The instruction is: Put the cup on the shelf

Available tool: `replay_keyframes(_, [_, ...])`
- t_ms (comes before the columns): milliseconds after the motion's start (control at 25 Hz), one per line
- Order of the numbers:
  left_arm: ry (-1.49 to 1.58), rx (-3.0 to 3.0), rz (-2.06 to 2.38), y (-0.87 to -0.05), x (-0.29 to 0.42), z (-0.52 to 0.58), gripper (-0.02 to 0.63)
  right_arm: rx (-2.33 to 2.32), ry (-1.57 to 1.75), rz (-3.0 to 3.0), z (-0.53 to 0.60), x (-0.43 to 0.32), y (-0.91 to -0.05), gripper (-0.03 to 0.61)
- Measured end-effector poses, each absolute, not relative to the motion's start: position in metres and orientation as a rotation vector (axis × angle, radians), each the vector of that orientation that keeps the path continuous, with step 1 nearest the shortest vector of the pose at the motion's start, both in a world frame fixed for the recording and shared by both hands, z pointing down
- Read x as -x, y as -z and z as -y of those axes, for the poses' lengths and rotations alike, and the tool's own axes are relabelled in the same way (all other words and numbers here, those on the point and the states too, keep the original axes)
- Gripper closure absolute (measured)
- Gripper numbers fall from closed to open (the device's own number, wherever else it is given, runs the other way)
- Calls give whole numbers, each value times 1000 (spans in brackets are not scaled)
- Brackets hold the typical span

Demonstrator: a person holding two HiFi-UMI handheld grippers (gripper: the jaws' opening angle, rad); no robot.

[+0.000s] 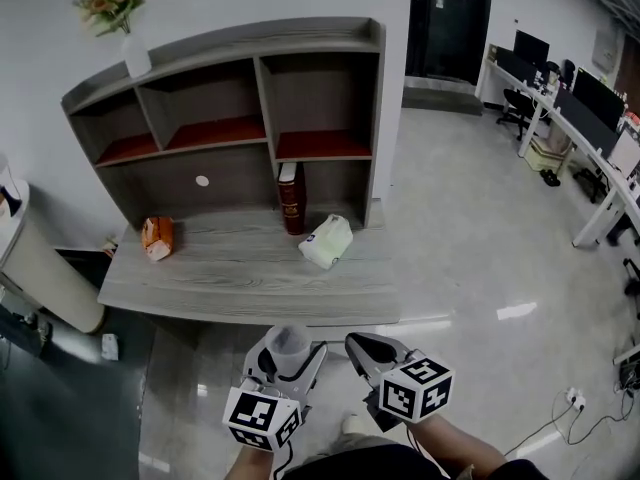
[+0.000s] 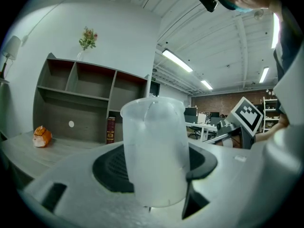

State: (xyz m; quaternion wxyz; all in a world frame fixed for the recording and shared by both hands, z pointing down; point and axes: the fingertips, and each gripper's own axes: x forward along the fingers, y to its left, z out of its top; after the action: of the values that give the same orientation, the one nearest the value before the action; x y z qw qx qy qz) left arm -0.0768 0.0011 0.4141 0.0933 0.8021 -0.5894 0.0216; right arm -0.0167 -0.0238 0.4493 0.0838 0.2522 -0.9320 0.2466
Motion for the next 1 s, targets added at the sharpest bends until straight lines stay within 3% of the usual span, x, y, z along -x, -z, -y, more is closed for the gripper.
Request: replay_keyframes(1000, [-59, -2494, 1741, -374, 60, 156, 344, -796, -703, 2820, 152, 12, -427, 578])
